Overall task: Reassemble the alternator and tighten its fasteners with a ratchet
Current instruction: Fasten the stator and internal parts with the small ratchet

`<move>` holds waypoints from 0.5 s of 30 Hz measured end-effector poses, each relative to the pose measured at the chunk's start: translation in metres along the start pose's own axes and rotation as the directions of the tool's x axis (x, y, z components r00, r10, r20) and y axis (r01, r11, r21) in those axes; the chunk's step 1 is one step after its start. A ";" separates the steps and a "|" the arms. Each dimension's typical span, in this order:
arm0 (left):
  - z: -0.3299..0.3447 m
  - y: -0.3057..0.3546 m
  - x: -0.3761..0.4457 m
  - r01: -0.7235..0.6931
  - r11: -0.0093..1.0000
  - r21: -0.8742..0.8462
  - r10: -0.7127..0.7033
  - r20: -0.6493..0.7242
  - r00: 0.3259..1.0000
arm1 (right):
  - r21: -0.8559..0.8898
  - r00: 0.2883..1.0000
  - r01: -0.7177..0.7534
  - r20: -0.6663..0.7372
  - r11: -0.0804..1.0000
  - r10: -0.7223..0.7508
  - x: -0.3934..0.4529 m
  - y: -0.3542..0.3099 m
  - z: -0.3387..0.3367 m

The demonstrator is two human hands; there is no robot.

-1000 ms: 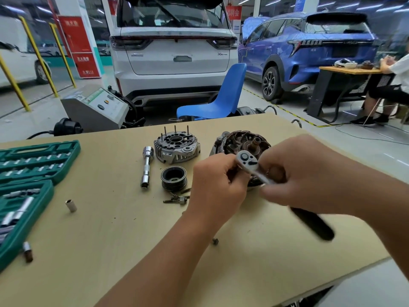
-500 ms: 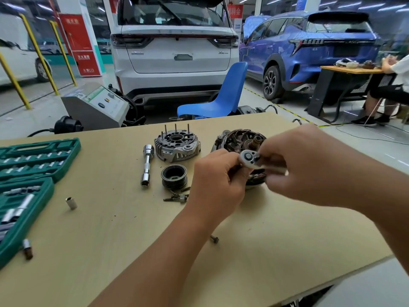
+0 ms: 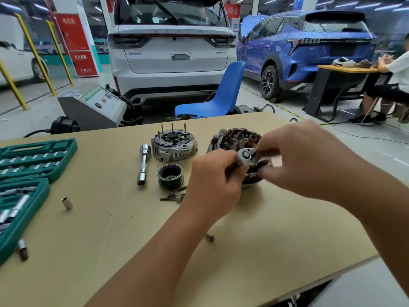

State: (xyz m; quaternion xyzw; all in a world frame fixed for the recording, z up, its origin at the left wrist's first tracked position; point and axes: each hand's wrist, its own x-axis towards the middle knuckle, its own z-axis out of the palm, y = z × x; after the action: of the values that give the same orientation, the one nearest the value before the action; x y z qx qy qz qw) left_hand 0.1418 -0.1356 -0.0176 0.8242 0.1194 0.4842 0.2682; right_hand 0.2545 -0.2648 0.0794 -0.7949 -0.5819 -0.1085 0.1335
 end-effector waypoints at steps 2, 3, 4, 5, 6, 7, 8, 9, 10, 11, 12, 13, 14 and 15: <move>0.000 -0.002 -0.001 0.025 0.999 -0.029 -0.026 -0.028 0.999 | 0.163 0.980 -0.004 0.197 0.987 -0.028 -0.002 -0.006 -0.002; 0.000 -0.003 -0.001 0.036 0.998 -0.044 -0.038 -0.039 0.999 | 0.201 0.976 -0.020 0.218 0.979 -0.025 -0.002 -0.006 -0.001; 0.000 -0.004 -0.001 0.039 0.998 -0.049 -0.041 -0.035 0.999 | 0.195 0.983 -0.048 0.181 0.980 0.012 0.000 -0.004 0.000; -0.001 -0.005 -0.001 0.030 0.999 -0.040 -0.030 -0.021 0.999 | 0.140 0.997 -0.048 0.074 0.989 0.038 0.001 -0.001 0.001; -0.002 -0.005 -0.001 0.014 1.000 -0.025 -0.014 -0.005 1.000 | 0.023 0.998 -0.060 -0.032 0.998 0.061 0.001 0.000 0.001; -0.001 -0.004 -0.001 0.006 1.000 -0.017 -0.006 0.000 1.000 | -0.030 0.996 -0.058 -0.067 0.998 0.056 0.000 0.000 0.000; -0.001 -0.003 -0.001 0.013 1.000 -0.022 -0.014 -0.010 1.000 | -0.013 0.998 -0.056 -0.014 0.998 0.056 0.000 -0.001 -0.003; 0.000 -0.004 -0.001 0.028 0.999 -0.033 -0.028 -0.028 0.999 | 0.076 0.996 -0.042 0.086 0.996 0.035 -0.001 -0.002 -0.004; 0.001 -0.004 0.000 0.036 0.999 -0.038 -0.038 -0.052 0.998 | 0.142 0.981 -0.050 0.191 0.989 0.022 -0.003 -0.006 -0.005; 0.002 -0.004 -0.001 0.036 0.999 -0.036 -0.038 -0.071 0.997 | 0.147 0.973 -0.043 0.232 0.988 0.008 -0.003 -0.007 -0.004; 0.002 -0.004 -0.001 0.033 0.999 -0.034 -0.036 -0.077 0.996 | 0.107 0.977 -0.052 0.210 0.993 0.029 -0.002 -0.007 -0.003; 0.001 -0.004 0.000 0.032 0.999 -0.033 -0.034 -0.067 0.997 | 0.043 0.993 -0.048 0.106 0.998 0.043 0.000 -0.004 -0.002; 0.001 -0.005 0.000 0.032 0.999 -0.029 -0.033 -0.053 0.998 | -0.062 0.999 -0.049 -0.017 0.997 0.048 0.001 -0.003 -0.004; 0.000 -0.005 0.001 0.032 0.999 -0.022 -0.033 -0.046 0.998 | -0.091 0.998 -0.044 -0.055 0.995 0.039 0.001 -0.003 -0.005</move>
State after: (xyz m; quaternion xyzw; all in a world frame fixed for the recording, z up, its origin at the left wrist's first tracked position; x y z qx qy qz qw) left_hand 0.1428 -0.1314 -0.0201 0.8077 0.1339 0.5002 0.2820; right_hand 0.2522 -0.2647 0.0844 -0.8090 -0.5557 -0.1536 0.1143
